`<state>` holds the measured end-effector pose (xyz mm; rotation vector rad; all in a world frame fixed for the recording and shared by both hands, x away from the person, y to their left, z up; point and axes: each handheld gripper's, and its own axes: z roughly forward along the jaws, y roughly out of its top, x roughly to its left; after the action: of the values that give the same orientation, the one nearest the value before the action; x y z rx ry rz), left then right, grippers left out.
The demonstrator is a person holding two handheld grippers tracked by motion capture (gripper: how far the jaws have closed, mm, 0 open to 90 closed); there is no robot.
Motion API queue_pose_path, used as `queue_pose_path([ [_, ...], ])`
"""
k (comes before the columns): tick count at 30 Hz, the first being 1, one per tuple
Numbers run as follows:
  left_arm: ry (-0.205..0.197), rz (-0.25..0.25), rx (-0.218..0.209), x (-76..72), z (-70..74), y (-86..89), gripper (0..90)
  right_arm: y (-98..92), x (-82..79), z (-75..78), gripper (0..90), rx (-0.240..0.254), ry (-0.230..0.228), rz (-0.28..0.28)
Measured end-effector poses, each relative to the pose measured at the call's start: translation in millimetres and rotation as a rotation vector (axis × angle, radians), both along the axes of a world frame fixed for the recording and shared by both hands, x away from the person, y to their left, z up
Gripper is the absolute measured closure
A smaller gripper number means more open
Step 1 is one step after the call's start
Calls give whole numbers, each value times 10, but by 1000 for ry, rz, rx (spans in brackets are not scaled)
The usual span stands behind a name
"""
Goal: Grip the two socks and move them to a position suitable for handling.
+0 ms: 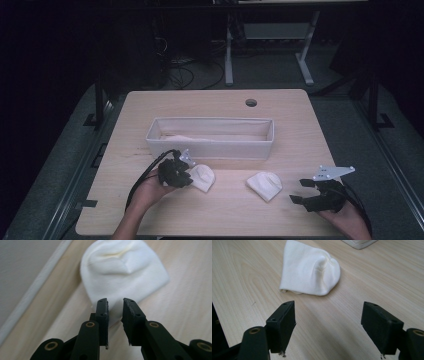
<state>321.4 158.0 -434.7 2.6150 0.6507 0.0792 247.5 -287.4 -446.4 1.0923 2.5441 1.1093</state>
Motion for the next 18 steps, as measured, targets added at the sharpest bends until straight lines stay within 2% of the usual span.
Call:
queue_pose_path([
  [6,15,-55,-19,-70,-16,-172,743,-4,0,-5,270,-1,3,0],
  [8,9,-70,-30,-78,-4,-215,743,-8,-5,-3,270,-3,1,-2],
  [11,-21,-81,-35,-63,73,-243,743,-33,-4,-4,270,8,0,-4],
  [14,-68,-92,-39,9,175,-261,721,-33,1,-8,270,10,2,-1],
  [16,-95,-101,-28,59,216,-301,684,-19,1,-13,270,1,4,5],
  [18,-106,-123,-13,106,216,-352,665,-15,-1,-15,270,-2,8,6],
])
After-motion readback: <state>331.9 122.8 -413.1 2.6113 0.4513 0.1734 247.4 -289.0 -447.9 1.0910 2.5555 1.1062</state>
